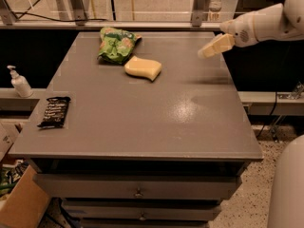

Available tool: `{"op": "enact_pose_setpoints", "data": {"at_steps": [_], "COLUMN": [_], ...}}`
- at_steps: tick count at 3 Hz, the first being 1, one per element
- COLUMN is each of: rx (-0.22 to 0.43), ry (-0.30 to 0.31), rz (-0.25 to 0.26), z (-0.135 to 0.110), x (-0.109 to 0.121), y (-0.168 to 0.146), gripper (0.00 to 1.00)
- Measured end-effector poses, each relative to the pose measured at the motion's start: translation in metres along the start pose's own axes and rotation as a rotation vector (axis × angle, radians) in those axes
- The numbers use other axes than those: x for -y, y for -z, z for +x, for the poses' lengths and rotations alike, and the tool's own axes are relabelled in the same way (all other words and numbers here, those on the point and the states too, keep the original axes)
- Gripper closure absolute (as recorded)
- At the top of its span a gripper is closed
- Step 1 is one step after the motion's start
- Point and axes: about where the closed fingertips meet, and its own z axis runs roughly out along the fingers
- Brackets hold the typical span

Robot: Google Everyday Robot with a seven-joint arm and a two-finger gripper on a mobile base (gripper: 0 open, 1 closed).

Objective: Move sponge near green rice chip bag

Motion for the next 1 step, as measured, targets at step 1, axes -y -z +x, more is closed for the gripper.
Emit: {"op": "enact_pose_setpoints", "data": {"at_steps": [1], "rx": [0.003], "ry": [-0.002], "rz": [0.005], "z": [0.001], "x": [0.0019], "y": [0.0033], "gripper": [0.0]}}
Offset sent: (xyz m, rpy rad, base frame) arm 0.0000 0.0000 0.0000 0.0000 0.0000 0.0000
